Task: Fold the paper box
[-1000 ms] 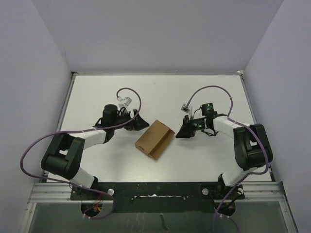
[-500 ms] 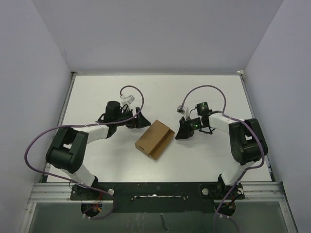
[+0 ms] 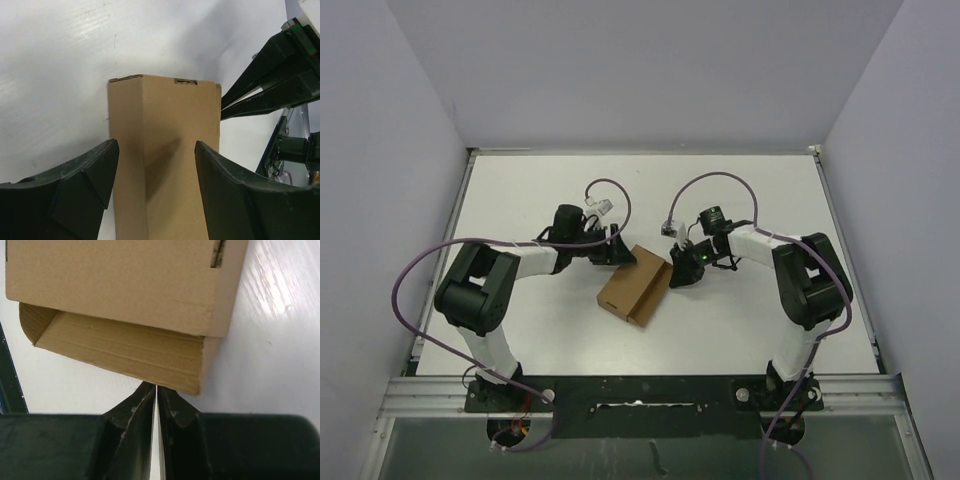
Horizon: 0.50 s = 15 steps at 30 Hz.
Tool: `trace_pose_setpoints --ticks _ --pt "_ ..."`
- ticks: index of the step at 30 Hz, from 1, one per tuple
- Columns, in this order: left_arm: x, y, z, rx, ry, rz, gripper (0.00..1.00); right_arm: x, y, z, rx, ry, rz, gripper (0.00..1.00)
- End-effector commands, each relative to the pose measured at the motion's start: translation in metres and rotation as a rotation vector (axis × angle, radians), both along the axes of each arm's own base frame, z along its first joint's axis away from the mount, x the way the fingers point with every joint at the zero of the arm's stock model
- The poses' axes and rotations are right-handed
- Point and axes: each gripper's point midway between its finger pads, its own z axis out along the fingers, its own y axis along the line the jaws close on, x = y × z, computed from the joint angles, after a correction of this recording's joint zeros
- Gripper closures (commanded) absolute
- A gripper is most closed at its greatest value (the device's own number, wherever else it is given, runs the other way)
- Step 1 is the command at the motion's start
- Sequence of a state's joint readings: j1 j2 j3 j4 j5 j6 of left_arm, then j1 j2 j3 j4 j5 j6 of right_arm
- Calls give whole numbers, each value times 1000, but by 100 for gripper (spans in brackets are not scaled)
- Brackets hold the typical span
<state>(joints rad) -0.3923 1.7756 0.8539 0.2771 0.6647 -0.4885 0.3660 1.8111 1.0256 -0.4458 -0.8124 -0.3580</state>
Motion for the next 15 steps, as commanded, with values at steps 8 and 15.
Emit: trace_pose_setpoints --ticks 8,15 --pt "-22 -31 -3 -10 27 -118 42 23 28 16 -19 -185 111 91" --pt "-14 -25 4 0 23 -44 39 24 23 24 -25 -223 136 90"
